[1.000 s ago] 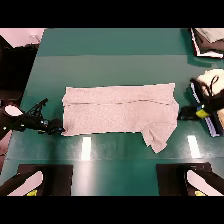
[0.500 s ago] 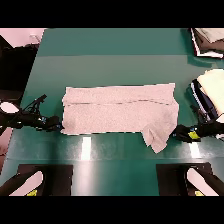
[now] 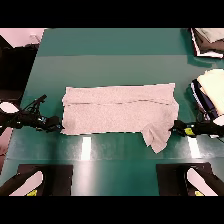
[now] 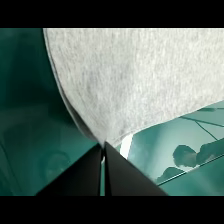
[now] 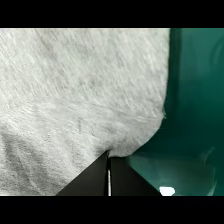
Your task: Fold the shirts.
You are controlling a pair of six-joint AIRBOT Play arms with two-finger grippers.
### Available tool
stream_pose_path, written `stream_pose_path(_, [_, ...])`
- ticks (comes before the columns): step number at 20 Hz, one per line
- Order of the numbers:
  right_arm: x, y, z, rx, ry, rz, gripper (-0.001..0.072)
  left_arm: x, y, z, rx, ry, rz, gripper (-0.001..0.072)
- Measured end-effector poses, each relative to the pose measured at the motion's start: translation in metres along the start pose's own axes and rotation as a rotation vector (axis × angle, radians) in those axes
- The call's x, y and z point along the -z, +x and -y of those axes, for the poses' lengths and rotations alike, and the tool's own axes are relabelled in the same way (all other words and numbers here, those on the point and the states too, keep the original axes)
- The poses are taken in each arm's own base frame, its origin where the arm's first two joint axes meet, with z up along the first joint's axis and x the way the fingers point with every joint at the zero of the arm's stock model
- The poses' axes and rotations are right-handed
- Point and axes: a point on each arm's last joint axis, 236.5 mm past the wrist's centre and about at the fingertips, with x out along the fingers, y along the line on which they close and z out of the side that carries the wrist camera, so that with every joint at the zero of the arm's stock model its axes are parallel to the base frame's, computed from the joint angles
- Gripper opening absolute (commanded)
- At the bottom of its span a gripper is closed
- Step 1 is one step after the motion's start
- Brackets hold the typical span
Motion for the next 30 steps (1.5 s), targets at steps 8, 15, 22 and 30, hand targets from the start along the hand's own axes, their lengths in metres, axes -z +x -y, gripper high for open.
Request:
stream_pose_path(8, [0.001,-0.066,0.000,0.130,-0.191,-0.029,0.0014,0.018,-0.042,0.000,-0.119,0.113,0.011,0.0020])
stream_pose_path(15, [-0.017,-0.119,-0.035,0.133,-0.318,0.149,0.0014,0.008,-0.063,0.029,-0.062,0.131,0.121,0.0020])
stream_pose_path(22, [-0.079,-0.119,-0.083,0.108,-0.428,0.178,0.0014,-0.055,-0.079,0.033,-0.061,0.093,0.314,0.0021])
stream_pose_path(30, [-0.149,-0.098,-0.100,0.104,-0.421,0.143,0.0016,-0.110,-0.059,0.017,-0.021,-0.030,0.391,0.0022])
